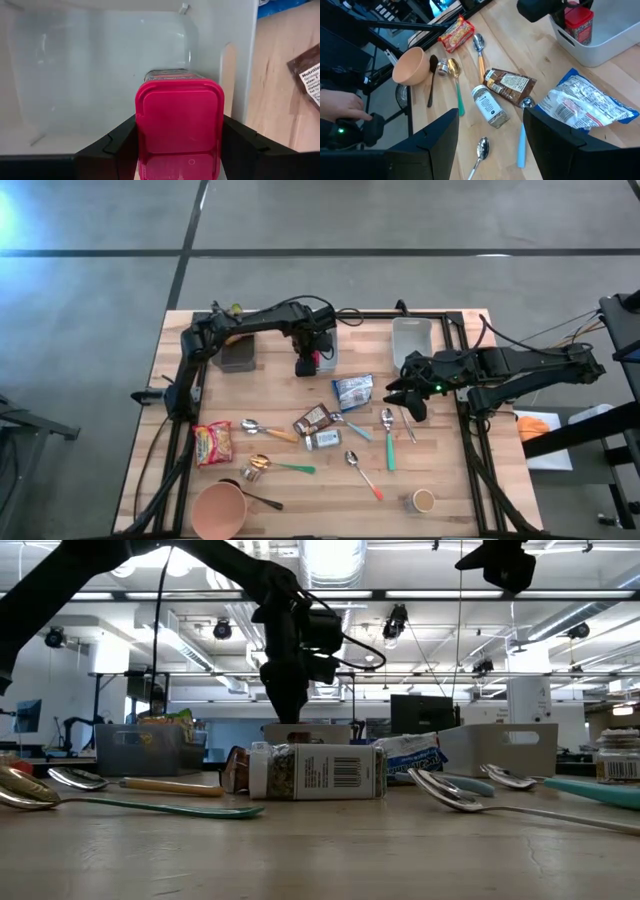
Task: Pick & Place Food Item
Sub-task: Put the red seasoning can into the left gray bin
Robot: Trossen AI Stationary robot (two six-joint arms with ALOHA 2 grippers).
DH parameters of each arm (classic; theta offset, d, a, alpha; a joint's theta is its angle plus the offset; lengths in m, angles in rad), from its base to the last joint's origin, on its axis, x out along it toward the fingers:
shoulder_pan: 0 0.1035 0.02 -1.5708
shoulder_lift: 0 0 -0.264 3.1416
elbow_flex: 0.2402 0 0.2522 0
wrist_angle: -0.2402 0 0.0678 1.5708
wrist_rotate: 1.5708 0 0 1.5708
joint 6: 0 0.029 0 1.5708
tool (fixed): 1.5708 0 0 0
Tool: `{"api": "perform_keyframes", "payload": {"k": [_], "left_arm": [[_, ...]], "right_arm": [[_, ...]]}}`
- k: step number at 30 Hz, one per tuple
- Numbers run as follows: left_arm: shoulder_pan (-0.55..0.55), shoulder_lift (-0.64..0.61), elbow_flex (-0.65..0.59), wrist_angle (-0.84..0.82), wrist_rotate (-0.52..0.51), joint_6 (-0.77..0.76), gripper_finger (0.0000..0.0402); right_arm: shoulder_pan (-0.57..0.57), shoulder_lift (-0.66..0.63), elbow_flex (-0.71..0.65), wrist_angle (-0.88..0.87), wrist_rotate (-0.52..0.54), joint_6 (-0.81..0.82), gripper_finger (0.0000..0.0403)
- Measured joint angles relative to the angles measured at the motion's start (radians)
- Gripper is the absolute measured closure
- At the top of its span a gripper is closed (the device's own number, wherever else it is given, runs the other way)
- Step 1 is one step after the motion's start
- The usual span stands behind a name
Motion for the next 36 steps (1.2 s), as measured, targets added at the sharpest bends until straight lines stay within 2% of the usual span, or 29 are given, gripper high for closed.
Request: {"api": "perform_keyframes", "payload": {"k": [3, 8, 11, 28, 36], "left_arm": [[0.000, 0.000, 0.000, 0.000, 0.000, -0.004, 0.0190], [-0.004, 0.000, -0.002, 0.003, -0.002, -0.004, 0.0141], [-0.005, 0.000, -0.002, 0.005, -0.003, -0.004, 0.0125], [-0.005, -0.002, 0.000, -0.005, -0.003, -0.011, 0.0117], [-0.005, -0.002, 0.084, -0.097, -0.007, -0.007, 0.0117]], "right_arm": [[0.000, 0.000, 0.000, 0.000, 0.000, -0.001, 0.0184], [0.000, 0.000, 0.000, 0.000, 0.000, 0.000, 0.0184], [0.000, 0.000, 0.000, 0.000, 0.000, 0.000, 0.0184], [0.000, 0.000, 0.000, 0.000, -0.002, -0.004, 0.0184], [0.000, 0.000, -0.001, 0.000, -0.002, -0.010, 0.0184]]}}
